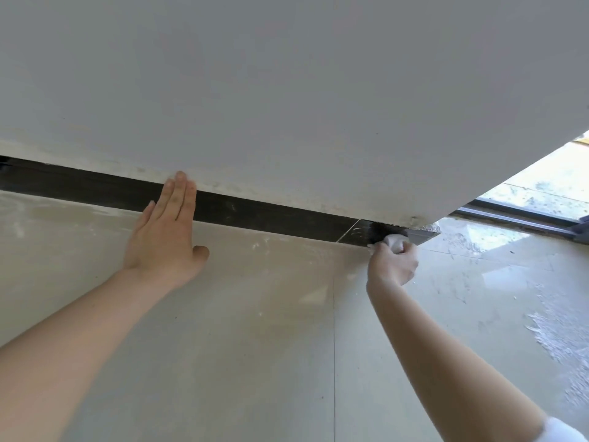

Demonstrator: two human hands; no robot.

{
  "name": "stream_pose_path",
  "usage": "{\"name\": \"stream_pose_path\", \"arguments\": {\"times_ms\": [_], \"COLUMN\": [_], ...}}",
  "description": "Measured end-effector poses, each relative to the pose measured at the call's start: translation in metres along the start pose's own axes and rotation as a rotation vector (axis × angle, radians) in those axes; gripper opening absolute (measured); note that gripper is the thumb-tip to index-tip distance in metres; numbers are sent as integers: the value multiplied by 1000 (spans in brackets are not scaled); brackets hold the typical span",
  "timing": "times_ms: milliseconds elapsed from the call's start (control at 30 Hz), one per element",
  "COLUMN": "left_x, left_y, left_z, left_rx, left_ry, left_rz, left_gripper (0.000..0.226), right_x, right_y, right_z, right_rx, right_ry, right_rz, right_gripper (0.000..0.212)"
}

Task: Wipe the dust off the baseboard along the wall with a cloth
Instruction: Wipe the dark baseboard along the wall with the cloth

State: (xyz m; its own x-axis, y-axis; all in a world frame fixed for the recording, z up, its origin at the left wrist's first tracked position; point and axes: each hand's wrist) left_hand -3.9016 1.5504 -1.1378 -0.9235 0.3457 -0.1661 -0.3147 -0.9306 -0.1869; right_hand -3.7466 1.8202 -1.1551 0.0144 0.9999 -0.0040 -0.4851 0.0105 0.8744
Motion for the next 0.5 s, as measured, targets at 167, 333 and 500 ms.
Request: {"name": "stream_pose_path", "arguments": {"times_ms": [167, 333, 500], "left_x": [1, 5, 6], "left_y": [1, 6, 6], "left_z": [7, 11, 13], "left_rx": [41, 101, 112], "left_ry": [27, 66, 100], "left_rz": [-15, -32, -32], "left_gripper": [95, 93, 94], "right_x": [-23, -8, 24], "right_y": [-9, -20, -11], "right_z": [5, 33, 36], "right_rx": [-160, -276, -158], "right_ry": [376, 438, 97], "right_rz": [389, 464, 179], "right_gripper": [15, 12, 18]}}
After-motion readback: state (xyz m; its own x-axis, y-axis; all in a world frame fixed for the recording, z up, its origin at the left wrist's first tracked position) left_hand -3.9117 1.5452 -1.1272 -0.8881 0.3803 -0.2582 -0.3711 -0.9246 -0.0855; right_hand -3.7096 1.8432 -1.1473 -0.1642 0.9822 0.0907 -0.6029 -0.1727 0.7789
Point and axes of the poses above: each hand's wrist, its own x-axis towards the middle knuckle, its own z-axis out of the back of the hand, y = z × x, and after that the axes turned 13 degrees about z, right-handed
